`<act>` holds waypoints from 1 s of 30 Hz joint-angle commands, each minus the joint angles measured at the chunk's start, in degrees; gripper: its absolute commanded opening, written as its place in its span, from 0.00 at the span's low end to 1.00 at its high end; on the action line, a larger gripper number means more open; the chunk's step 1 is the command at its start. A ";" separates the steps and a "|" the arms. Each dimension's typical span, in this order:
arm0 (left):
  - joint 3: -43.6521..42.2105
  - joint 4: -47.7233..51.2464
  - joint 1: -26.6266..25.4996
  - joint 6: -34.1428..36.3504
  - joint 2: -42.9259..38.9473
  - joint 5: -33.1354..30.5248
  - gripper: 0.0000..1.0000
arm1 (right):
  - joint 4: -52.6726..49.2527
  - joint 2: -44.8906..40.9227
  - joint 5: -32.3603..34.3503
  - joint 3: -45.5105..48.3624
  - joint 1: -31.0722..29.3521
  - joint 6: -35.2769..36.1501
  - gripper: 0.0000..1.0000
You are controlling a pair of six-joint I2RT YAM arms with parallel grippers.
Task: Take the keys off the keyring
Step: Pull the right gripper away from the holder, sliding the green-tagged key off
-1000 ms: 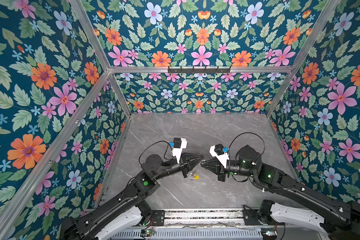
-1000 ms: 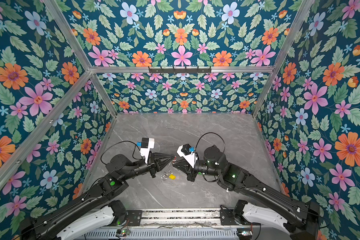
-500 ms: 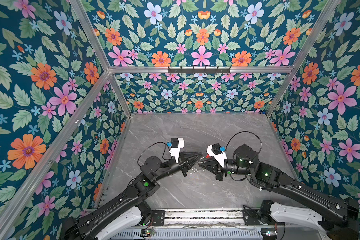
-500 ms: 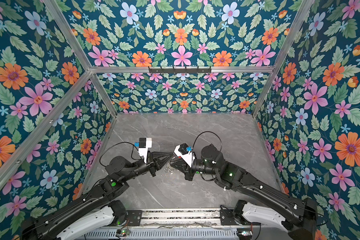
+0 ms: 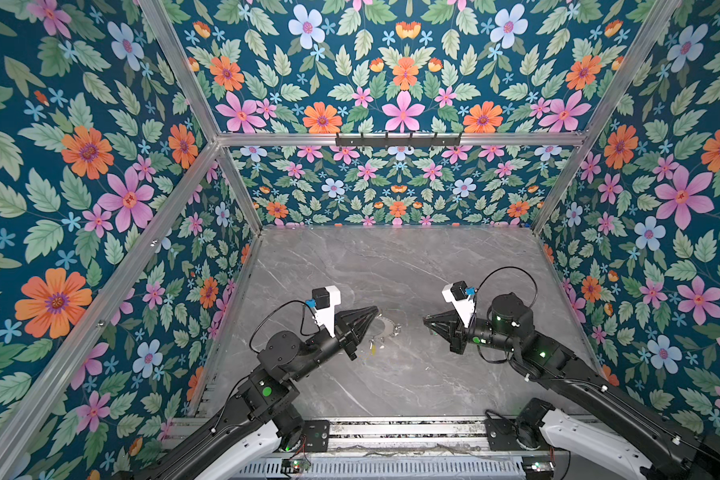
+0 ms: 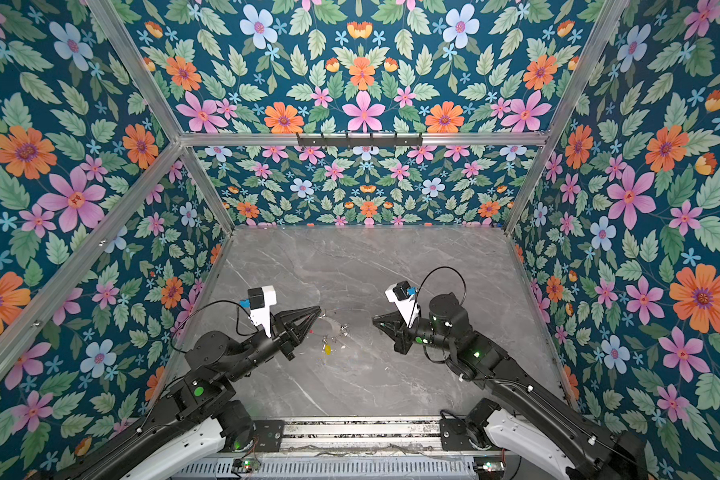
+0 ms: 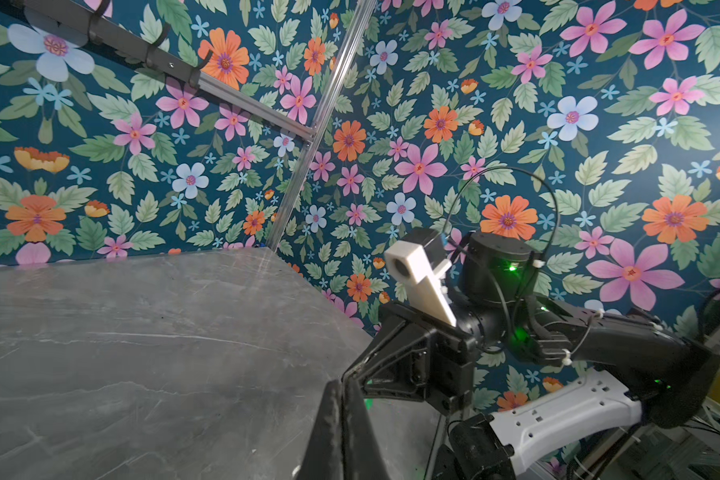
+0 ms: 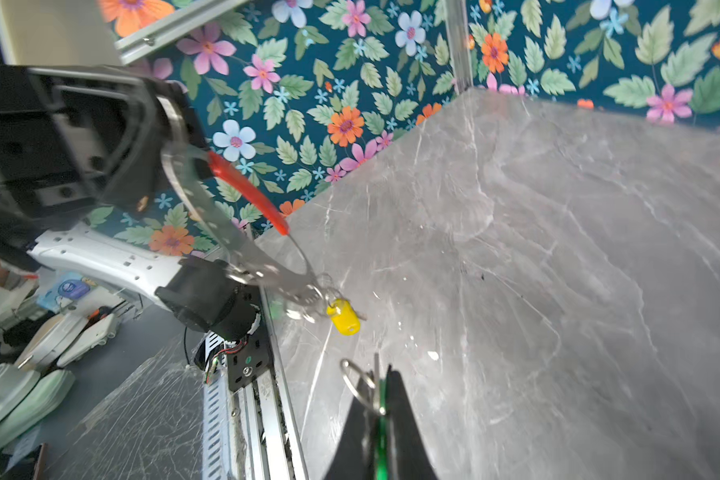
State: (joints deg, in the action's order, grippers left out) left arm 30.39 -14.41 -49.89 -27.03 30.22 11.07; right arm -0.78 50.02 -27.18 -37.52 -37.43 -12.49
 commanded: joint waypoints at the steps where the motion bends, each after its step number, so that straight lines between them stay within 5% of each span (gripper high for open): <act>1: -0.58 0.62 0.03 0.10 -1.70 -2.29 0.00 | 6.65 1.91 -4.92 3.68 4.13 -6.30 0.00; 9: -1.65 0.22 0.05 -0.70 -3.14 -2.87 0.00 | 16.71 10.46 -5.52 12.69 9.84 -11.26 0.00; 24: -2.93 -0.88 0.05 -1.45 -3.31 -2.86 0.00 | 28.81 29.96 -1.12 16.89 10.26 -15.33 0.00; 30: -3.26 -0.55 0.04 -1.54 -3.94 -3.33 0.00 | 24.95 32.81 2.47 14.90 10.19 -15.73 0.25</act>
State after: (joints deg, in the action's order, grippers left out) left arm 27.16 -13.13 -49.89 -28.38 26.39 8.40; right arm 24.18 82.32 -27.40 -22.00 -27.20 -27.79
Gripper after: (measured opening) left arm 0.051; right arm 0.236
